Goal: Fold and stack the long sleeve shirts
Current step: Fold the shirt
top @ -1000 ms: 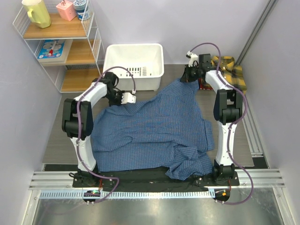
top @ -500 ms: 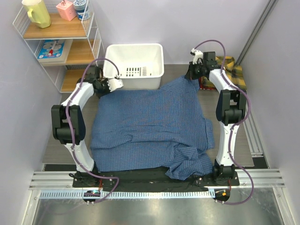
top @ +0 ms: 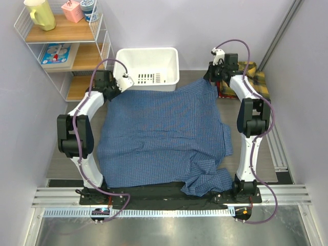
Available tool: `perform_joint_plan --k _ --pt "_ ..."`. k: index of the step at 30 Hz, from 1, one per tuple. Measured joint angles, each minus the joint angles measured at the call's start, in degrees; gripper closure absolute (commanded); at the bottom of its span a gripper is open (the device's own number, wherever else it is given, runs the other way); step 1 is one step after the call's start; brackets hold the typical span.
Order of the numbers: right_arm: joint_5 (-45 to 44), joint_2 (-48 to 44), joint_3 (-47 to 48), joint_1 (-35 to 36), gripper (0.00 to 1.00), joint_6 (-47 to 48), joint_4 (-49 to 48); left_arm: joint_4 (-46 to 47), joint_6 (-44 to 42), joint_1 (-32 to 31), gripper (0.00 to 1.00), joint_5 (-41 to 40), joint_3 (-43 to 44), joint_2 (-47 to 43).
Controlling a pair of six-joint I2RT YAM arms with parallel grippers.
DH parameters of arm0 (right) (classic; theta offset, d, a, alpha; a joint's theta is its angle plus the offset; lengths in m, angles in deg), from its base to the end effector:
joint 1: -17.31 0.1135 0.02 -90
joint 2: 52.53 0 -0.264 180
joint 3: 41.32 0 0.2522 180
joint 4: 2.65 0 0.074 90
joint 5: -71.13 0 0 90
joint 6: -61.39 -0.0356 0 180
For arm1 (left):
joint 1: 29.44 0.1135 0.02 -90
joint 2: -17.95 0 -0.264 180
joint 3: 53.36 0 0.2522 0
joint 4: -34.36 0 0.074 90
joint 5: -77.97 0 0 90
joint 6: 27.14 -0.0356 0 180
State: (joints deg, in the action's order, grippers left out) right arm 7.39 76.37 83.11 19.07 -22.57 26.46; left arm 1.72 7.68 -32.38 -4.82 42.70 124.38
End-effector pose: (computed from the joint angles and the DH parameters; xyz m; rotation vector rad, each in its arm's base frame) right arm 0.5247 0.0319 0.2407 -0.4060 2.0826 0.4486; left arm 0.4219 -0.0261 0.2468 1.1897 2.0094 0.3147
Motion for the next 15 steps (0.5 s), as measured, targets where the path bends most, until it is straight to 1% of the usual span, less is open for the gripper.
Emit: perform_joint_plan --k 3,7,11,15 --pt "0.2 -0.8 -0.7 0.0 0.99 -0.4 -0.9 0.9 0.6 0.0 1.0 0.1 -0.9 -0.1" --pt "1.1 -4.7 -4.4 0.0 0.99 -0.4 -1.0 0.6 0.6 0.0 1.0 0.7 -2.5 -0.9" --pt "2.4 -11.0 -9.0 -0.1 0.99 -0.4 -1.0 -0.3 0.6 0.1 1.0 1.4 -3.7 -3.5" --pt "4.0 -18.0 -13.5 -0.1 0.99 -0.4 -1.0 -3.1 0.1 0.5 1.0 3.3 -5.0 -8.3"
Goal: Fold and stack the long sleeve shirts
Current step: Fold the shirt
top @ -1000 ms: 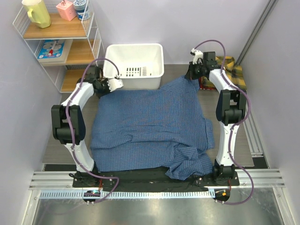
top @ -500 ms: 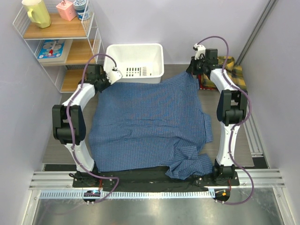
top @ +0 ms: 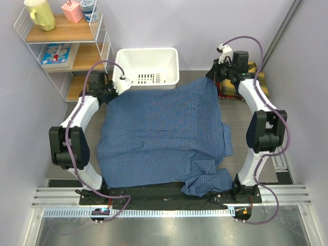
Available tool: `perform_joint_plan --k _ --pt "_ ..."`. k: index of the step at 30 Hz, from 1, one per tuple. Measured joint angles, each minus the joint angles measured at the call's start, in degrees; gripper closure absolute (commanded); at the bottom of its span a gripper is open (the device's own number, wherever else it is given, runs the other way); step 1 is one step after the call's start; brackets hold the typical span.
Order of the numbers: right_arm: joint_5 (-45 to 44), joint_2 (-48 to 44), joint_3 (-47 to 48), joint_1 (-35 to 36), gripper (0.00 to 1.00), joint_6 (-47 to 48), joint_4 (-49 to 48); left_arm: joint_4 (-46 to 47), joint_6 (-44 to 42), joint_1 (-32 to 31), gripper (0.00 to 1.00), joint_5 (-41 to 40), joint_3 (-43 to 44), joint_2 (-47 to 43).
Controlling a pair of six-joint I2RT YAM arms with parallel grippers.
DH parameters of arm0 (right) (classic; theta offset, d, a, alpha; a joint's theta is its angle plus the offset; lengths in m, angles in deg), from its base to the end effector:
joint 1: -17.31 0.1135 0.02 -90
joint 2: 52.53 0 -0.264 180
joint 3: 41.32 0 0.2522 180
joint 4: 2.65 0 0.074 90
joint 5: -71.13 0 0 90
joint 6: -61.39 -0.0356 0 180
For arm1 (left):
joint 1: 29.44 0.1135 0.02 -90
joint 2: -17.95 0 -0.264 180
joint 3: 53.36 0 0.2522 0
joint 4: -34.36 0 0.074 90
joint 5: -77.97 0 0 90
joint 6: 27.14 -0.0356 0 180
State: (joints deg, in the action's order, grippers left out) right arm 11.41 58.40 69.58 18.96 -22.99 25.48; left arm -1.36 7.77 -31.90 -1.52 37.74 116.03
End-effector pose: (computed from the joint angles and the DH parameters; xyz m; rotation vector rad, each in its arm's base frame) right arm 0.4581 0.0312 0.3105 -0.4502 1.9751 0.4992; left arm 0.3869 -0.0231 0.2703 1.1949 1.9822 0.2583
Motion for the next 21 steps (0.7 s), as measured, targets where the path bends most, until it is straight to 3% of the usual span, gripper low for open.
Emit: perform_joint_plan --k 13,21 --pt "2.8 -26.5 -24.8 0.0 0.99 5.4 4.7 -12.3 -9.9 1.5 1.0 6.3 -12.8 -16.1" --pt "3.6 -34.6 -36.6 0.0 0.99 9.6 8.2 -21.0 -16.5 1.7 1.0 6.6 -21.4 -22.8"
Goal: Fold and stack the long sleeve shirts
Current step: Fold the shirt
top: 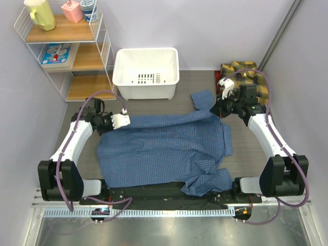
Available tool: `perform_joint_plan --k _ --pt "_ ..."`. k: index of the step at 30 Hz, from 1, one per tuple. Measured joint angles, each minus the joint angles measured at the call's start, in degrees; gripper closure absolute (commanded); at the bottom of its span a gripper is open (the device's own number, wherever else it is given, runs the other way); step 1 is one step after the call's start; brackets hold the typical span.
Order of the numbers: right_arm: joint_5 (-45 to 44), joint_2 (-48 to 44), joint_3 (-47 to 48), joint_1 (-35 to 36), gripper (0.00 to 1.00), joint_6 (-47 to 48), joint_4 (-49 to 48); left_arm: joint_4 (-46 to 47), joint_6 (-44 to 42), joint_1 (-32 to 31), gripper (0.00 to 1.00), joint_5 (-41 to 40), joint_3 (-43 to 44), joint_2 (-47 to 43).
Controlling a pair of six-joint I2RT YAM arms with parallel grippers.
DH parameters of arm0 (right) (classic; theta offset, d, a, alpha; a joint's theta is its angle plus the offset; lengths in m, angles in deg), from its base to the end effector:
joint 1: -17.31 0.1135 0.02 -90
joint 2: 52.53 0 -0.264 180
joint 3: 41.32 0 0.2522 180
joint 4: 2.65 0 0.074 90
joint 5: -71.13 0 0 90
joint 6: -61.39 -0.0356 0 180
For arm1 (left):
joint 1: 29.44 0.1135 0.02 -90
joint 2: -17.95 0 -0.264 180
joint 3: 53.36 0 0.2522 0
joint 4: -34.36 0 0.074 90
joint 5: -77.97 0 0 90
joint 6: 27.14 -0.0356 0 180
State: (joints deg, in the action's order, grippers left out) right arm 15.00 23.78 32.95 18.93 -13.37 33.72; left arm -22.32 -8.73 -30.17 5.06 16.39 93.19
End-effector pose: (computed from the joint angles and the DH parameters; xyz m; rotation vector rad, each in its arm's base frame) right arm 0.2900 0.0281 0.2967 -0.6238 2.0659 0.5231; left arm 0.2541 -0.0137 0.2491 1.5980 2.0241 0.0546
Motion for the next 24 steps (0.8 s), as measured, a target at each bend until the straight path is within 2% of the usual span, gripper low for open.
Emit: perform_joint_plan --k 5,7,9,10,11,12,14,15,18,21,23,24 --pt "1.0 -1.6 -6.0 0.0 0.99 2.1 3.3 -2.9 -2.2 0.0 1.0 -0.1 -4.3 -1.5" --pt "1.4 -2.1 -7.6 0.1 0.99 3.0 4.0 -3.3 -2.5 0.0 0.91 -0.1 -5.7 -1.5" --pt "1.7 -2.2 -8.9 0.2 0.87 4.3 4.8 -3.3 -2.6 0.0 0.75 -0.2 -7.1 -1.4" --pt "1.7 -2.1 -9.2 0.3 0.79 4.7 5.3 -3.4 -2.8 0.0 0.72 -0.3 -7.6 -1.2" --pt "1.9 -1.7 -9.2 0.3 0.65 5.4 6.3 -3.7 -2.5 0.0 0.68 -0.6 -7.9 -0.8" --pt "2.3 -1.1 -9.0 0.3 0.58 6.6 7.7 -4.1 -2.3 0.0 0.61 -0.7 -8.0 -0.2" --pt "2.6 0.5 -7.8 0.4 0.44 7.9 10.7 -5.0 -1.4 0.1 0.56 -0.8 -7.4 0.7" --pt "2.7 1.5 -6.6 0.4 0.41 8.7 12.8 -5.7 -0.7 0.1 0.51 -0.6 -6.8 1.0" --pt "2.7 4.1 -1.6 0.4 0.4 9.6 17.6 -8.2 2.4 0.1 0.46 1.3 -3.0 2.1" --pt "2.6 6.0 2.6 0.4 0.39 8.0 17.8 -8.6 7.3 0.1 0.4 4.1 3.2 4.1" --pt "1.9 8.7 6.6 0.4 0.37 5.7 16.2 -7.9 10.6 0.1 0.33 5.6 6.8 5.4" --pt "1.2 11.0 9.0 0.4 0.37 4.7 15.0 -7.5 12.3 0.1 0.21 6.2 8.1 6.0"
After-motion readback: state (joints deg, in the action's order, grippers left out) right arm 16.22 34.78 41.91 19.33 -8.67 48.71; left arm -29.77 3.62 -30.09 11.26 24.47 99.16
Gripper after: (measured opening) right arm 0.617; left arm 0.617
